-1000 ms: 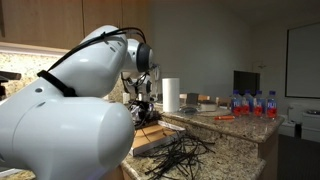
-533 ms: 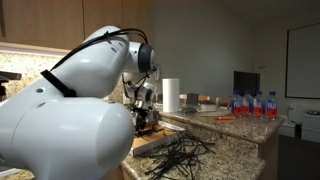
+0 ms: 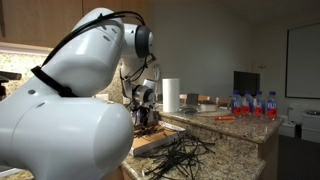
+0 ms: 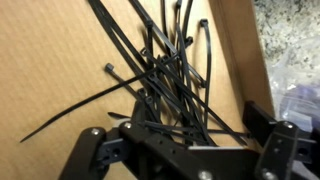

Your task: Put the zip ties on the box

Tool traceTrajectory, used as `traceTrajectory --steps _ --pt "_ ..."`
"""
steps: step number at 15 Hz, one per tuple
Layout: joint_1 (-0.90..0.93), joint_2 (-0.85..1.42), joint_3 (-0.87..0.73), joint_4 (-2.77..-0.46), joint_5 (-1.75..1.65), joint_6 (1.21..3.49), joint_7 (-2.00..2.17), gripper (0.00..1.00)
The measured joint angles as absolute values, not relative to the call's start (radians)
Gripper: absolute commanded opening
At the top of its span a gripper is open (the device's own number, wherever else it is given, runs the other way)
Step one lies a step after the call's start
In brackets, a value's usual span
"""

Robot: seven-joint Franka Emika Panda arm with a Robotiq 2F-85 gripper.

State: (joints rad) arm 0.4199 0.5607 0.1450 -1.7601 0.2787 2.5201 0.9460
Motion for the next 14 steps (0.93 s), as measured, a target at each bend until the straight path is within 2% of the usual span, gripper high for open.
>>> traceTrajectory --steps 5,14 --pt "0.429 0.334 0.145 -1.974 0.254 2.508 0.959 1.00" --pt "0.289 0.082 0.115 -2.123 0.010 2.161 0.885 1.00"
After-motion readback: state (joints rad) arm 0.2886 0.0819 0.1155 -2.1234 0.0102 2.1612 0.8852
